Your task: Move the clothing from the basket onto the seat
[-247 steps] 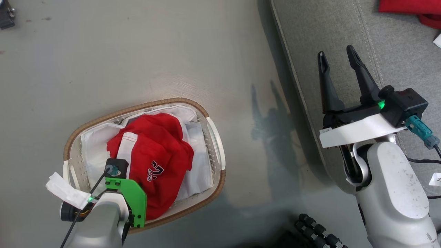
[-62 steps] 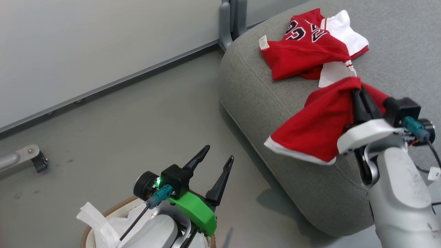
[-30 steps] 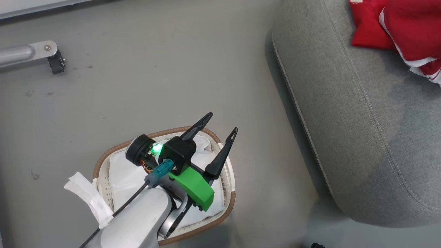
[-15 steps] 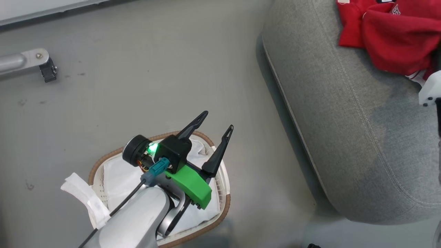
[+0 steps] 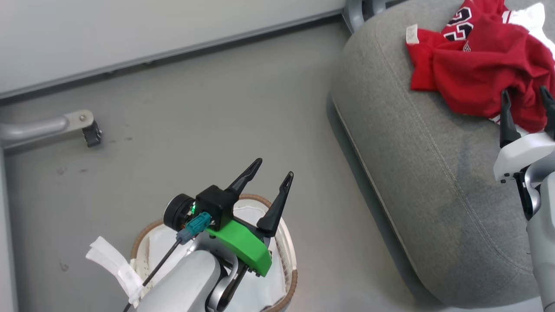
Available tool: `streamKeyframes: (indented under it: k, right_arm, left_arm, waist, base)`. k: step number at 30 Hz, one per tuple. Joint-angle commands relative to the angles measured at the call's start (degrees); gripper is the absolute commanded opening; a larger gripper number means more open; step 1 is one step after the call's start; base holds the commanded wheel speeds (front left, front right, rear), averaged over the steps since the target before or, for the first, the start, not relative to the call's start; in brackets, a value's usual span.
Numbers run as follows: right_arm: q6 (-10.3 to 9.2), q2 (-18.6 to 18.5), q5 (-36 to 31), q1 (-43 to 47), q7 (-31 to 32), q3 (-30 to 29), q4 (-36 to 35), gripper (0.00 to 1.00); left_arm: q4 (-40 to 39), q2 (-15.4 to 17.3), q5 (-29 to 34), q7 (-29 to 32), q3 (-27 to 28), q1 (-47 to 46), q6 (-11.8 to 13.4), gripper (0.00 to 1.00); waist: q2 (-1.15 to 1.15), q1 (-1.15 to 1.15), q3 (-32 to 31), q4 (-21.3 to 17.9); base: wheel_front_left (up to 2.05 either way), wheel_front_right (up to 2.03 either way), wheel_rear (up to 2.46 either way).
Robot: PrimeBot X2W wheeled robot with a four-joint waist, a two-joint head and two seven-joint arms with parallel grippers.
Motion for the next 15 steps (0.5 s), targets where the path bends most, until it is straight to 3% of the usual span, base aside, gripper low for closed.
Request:
streamKeyframes:
  k: [1,8,15]
  right_arm:
    - [-0.08,-0.42,0.62,1.19,-0.12,0.79,-0.76,1.00]
    - [-0.08,-0.07,2.41,2.05,-0.12,3.86,-2.41,1.00]
    - [-0.08,3.24,4.86,4.19,-0.11,5.74,-5.08,1.00]
  left_arm:
    - [0.45,-0.12,-0.57,-0.59,0.80,1.25,0.18,1.00]
    - [1.53,-0.99,-1.70,-1.47,4.96,4.40,2.07,1.00]
    - [0.52,-0.22,-0.09,-1.51,11.63,9.29,4.59,1.00]
  waist:
    - [0.00,0.00,-4.79,2.27]
    - [0.00,0.00,-10.11,5.70]
    - [0.00,0.00,-14.01,9.61]
  base:
    - [0.00,0.00,0.00]
    - [0.00,0.00,0.00]
    - [0.00,0.00,0.00]
